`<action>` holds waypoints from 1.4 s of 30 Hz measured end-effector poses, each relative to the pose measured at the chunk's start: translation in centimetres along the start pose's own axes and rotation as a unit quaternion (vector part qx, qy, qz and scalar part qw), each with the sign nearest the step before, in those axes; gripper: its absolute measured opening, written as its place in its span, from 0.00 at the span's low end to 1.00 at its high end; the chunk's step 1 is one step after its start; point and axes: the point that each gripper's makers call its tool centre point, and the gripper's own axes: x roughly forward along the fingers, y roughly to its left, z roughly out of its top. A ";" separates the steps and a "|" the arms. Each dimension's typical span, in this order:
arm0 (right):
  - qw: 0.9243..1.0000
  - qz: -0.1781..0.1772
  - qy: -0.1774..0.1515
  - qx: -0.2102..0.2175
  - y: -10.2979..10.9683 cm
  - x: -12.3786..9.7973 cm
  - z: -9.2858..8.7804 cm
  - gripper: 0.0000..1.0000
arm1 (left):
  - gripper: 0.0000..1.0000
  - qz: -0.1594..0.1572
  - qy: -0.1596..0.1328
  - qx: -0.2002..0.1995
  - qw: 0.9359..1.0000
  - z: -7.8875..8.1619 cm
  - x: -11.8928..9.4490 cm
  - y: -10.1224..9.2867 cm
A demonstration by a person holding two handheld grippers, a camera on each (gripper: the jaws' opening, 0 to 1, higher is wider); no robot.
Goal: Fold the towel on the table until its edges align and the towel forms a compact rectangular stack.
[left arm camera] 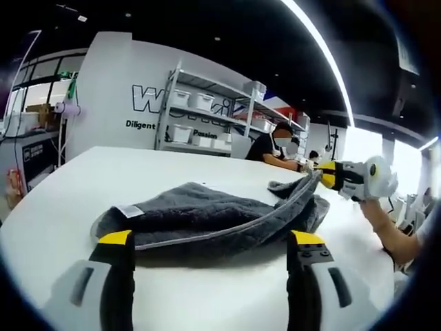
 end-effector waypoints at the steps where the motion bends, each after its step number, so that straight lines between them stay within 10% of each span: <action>1: 1.000 0.004 -0.004 -0.001 0.0 -0.4 0.3 0.05 | 0.96 0.001 0.000 -0.001 1.000 0.0 0.0 0.1; 12: 0.985 0.143 -0.040 0.088 3.7 -2.5 1.6 0.05 | 0.95 0.005 0.004 -0.001 1.000 -0.3 0.1 0.6; 20: 0.957 0.227 -0.079 0.161 5.9 -4.5 3.3 0.05 | 0.95 0.011 0.009 -0.002 1.000 -0.6 0.0 0.9; 35: 0.879 0.440 -0.054 0.173 15.3 -7.9 4.9 0.05 | 0.95 0.011 0.016 -0.001 1.000 -1.1 -0.2 0.6; 42: 0.863 0.470 -0.034 0.182 16.6 -8.4 4.3 0.05 | 0.95 0.008 0.017 0.001 1.000 -1.1 -0.2 0.3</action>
